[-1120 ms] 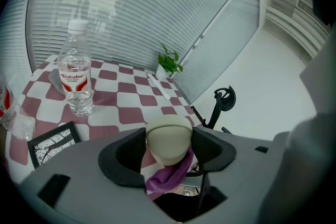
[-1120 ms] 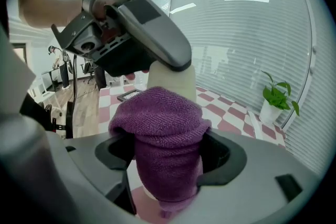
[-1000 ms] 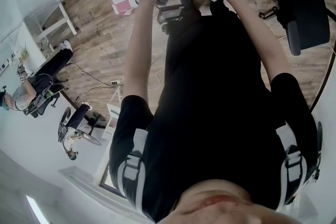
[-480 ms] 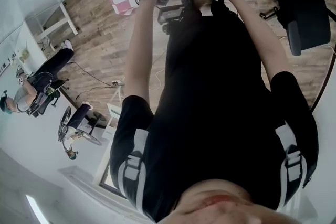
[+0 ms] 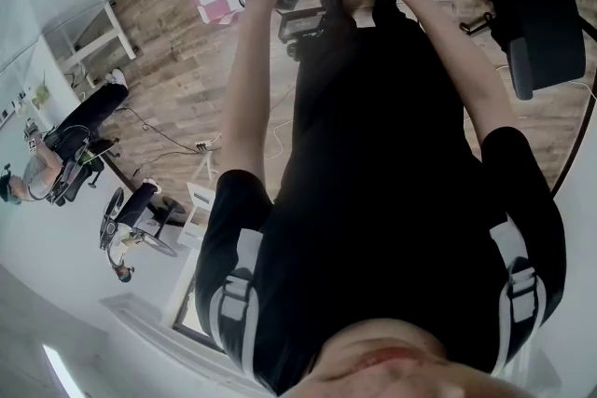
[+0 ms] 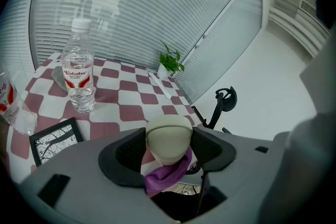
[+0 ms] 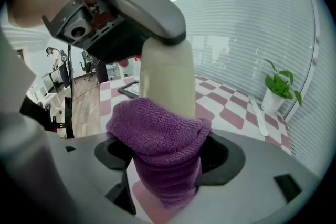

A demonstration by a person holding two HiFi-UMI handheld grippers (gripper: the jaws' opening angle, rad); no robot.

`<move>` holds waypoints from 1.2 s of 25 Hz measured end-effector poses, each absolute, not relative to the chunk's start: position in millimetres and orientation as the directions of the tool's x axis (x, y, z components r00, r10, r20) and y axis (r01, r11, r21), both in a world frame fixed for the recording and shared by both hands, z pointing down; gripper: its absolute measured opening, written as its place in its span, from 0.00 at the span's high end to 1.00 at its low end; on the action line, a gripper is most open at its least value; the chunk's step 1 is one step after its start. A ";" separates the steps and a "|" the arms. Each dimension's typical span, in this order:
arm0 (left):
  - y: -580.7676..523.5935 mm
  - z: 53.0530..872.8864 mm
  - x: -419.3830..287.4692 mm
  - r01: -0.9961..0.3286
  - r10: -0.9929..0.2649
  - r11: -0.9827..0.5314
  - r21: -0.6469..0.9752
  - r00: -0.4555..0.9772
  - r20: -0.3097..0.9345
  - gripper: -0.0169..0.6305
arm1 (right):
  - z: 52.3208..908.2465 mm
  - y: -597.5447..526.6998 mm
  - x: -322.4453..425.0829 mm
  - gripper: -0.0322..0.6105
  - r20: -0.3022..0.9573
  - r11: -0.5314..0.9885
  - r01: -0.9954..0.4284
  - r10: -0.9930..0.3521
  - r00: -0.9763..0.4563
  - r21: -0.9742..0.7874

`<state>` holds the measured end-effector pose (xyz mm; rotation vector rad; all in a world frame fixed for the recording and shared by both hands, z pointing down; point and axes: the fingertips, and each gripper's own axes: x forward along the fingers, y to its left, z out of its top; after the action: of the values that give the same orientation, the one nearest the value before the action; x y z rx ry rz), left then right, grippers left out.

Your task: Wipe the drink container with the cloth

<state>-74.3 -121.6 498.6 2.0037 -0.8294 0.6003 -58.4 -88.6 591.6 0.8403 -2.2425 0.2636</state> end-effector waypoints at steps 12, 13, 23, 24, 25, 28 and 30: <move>-117.6 497.7 -70.4 -0.726 -0.294 -0.454 0.516 0.669 0.683 0.52 | 531.5 -106.8 -84.8 0.40 0.554 0.794 -0.607 -0.524 -0.647 0.042; -117.0 497.4 -69.7 -0.723 -0.295 -0.467 0.509 0.670 0.681 0.52 | 529.9 -106.2 -85.1 0.40 0.548 0.804 -0.594 -0.513 -0.660 0.038; -117.2 494.8 -66.0 -0.713 -0.294 -0.500 0.491 0.674 0.678 0.52 | 551.1 -85.0 -55.5 0.46 0.611 0.820 -0.572 -0.462 -0.642 0.020; -116.9 494.7 -66.8 -0.713 -0.295 -0.498 0.493 0.674 0.677 0.52 | 552.8 -81.5 -51.3 0.49 0.616 0.819 -0.574 -0.463 -0.637 0.022; -116.3 494.4 -67.6 -0.713 -0.296 -0.497 0.494 0.675 0.676 0.52 | 553.1 -78.1 -47.7 0.51 0.618 0.817 -0.577 -0.463 -0.635 0.019; -115.0 492.7 -70.1 -0.714 -0.302 -0.495 0.494 0.675 0.673 0.52 | 549.0 -69.4 -39.5 0.61 0.608 0.810 -0.586 -0.464 -0.644 -0.003; -115.1 492.6 -71.4 -0.717 -0.309 -0.488 0.497 0.675 0.670 0.52 | 544.8 -66.4 -33.2 0.74 0.597 0.801 -0.598 -0.476 -0.646 -0.009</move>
<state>-71.4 -115.1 492.6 2.0851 -0.7884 0.6478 -33.2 -66.4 544.8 0.7921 -2.3959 0.2737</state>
